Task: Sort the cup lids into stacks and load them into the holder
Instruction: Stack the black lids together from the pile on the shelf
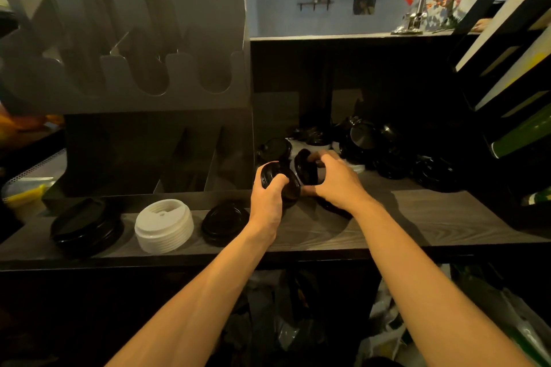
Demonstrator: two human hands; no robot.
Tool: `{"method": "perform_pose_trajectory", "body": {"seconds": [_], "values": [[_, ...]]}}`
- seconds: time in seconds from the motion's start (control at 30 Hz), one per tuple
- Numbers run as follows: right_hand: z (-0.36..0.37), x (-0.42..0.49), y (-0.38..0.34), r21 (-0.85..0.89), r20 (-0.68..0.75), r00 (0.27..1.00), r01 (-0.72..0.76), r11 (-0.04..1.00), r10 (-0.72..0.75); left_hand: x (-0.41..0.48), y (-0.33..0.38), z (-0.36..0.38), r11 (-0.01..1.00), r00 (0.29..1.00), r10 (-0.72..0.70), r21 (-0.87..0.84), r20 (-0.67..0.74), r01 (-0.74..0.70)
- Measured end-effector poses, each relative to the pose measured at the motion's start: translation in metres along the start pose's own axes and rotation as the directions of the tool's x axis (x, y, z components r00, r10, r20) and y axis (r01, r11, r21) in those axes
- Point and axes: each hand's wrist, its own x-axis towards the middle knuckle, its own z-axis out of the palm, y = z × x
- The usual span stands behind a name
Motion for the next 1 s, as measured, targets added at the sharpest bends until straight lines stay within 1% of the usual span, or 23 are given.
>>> {"method": "perform_pose_trajectory", "body": {"seconds": [0.1, 0.2, 0.27, 0.3, 0.4, 0.47, 0.53, 0.6, 0.67, 0.7, 0.73, 0.83, 0.93, 1.0], "values": [[-0.007, 0.003, -0.001, 0.013, -0.027, 0.999, 0.018, 1.000, -0.018, 0.000, 0.000, 0.000, 1.000, 1.000, 0.000, -0.007, -0.008, -0.001], [-0.010, 0.001, 0.000, 0.009, 0.013, 0.999, 0.050, 0.999, -0.050, 0.001, 0.000, -0.001, 0.999, 1.000, 0.006, -0.044, -0.023, -0.007], [-0.009, -0.005, -0.001, 0.084, 0.013, 0.998, 0.065, 0.994, -0.066, 0.001, -0.002, -0.001, 0.999, 1.000, 0.000, -0.050, -0.025, -0.001], [-0.008, -0.008, -0.002, 0.135, -0.022, 0.996, 0.085, 0.987, -0.083, 0.001, -0.003, -0.002, 0.999, 1.000, -0.006, -0.052, -0.026, 0.005], [-0.002, -0.015, -0.011, 0.242, -0.231, 0.965, 0.182, 0.953, -0.125, 0.003, -0.005, -0.003, 0.998, 0.998, -0.020, -0.067, -0.063, 0.016], [0.006, -0.021, -0.020, 0.378, -0.331, 0.940, 0.217, 0.900, -0.087, 0.004, -0.006, -0.004, 0.995, 0.996, -0.031, -0.092, -0.081, 0.024], [0.013, -0.027, -0.026, 0.559, -0.357, 0.933, 0.180, 0.810, 0.040, 0.005, -0.004, -0.005, 0.989, 0.995, -0.052, -0.146, -0.082, 0.040], [0.018, -0.031, -0.028, 0.686, -0.302, 0.944, 0.121, 0.717, 0.130, 0.007, -0.002, -0.005, 0.967, 0.993, -0.095, -0.242, -0.071, 0.075], [0.022, -0.033, -0.027, 0.730, -0.245, 0.960, 0.087, 0.678, 0.140, 0.006, 0.002, -0.006, 0.918, 0.989, -0.144, -0.378, -0.035, 0.120], [0.023, -0.034, -0.027, 0.738, -0.226, 0.964, 0.077, 0.671, 0.138, 0.004, 0.004, -0.007, 0.900, 0.989, -0.147, -0.415, -0.003, 0.132], [0.023, -0.035, -0.028, 0.736, -0.214, 0.968, 0.070, 0.673, 0.134, 0.002, 0.005, -0.008, 0.899, 0.991, -0.132, -0.417, 0.037, 0.135], [0.024, -0.036, -0.026, 0.657, -0.187, 0.978, 0.054, 0.752, 0.093, 0.000, 0.002, -0.006, 0.942, 0.989, -0.098, -0.310, 0.113, 0.129], [0.027, -0.039, -0.026, 0.532, -0.163, 0.987, 0.092, 0.842, -0.004, 0.001, -0.001, -0.004, 0.957, 0.986, -0.141, -0.243, 0.086, 0.158], [0.029, -0.040, -0.026, 0.491, -0.182, 0.983, 0.119, 0.863, -0.031, 0.003, -0.003, -0.004, 0.968, 0.991, -0.124, -0.212, 0.060, 0.134]]}}
